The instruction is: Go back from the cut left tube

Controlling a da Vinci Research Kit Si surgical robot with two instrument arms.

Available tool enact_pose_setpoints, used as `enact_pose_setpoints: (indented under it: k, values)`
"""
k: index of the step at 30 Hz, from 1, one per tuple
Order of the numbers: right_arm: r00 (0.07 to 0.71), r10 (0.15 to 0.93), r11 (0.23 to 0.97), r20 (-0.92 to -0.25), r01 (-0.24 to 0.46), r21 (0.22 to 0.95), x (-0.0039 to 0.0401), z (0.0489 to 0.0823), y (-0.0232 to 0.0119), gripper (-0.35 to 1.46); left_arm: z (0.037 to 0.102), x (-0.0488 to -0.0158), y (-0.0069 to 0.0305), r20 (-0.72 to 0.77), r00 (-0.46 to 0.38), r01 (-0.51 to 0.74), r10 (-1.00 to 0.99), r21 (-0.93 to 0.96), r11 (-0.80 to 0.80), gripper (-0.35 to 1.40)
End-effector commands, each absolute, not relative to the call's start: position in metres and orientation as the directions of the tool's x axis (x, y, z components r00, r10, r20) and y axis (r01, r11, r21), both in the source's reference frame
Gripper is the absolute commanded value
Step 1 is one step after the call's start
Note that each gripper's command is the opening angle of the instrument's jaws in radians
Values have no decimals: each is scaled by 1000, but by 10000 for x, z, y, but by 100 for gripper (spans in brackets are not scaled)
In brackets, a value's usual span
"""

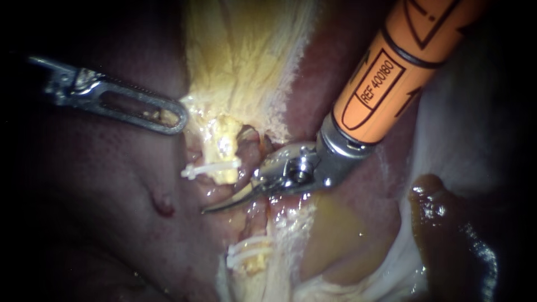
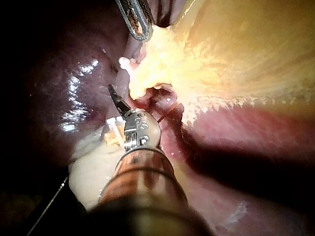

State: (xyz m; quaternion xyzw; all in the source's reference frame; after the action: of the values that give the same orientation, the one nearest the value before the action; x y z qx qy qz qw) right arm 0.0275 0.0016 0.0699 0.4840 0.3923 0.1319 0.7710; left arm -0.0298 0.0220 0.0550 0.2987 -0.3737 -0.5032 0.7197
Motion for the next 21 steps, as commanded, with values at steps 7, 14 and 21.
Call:
enact_pose_setpoints:
  k: [7,14,21]
  values:
    - [657,581,501,-480,176,847,274,704,12,-35,550,-298,220,237,215,501,-947,806,316,-35]
    - [624,612,524,-487,142,840,275,706,13,110,550,-297,220,237,215,500,-947,806,316,-35]
    - [609,624,538,-490,119,834,273,705,13,133,550,-296,220,237,215,500,-947,806,316,-35]
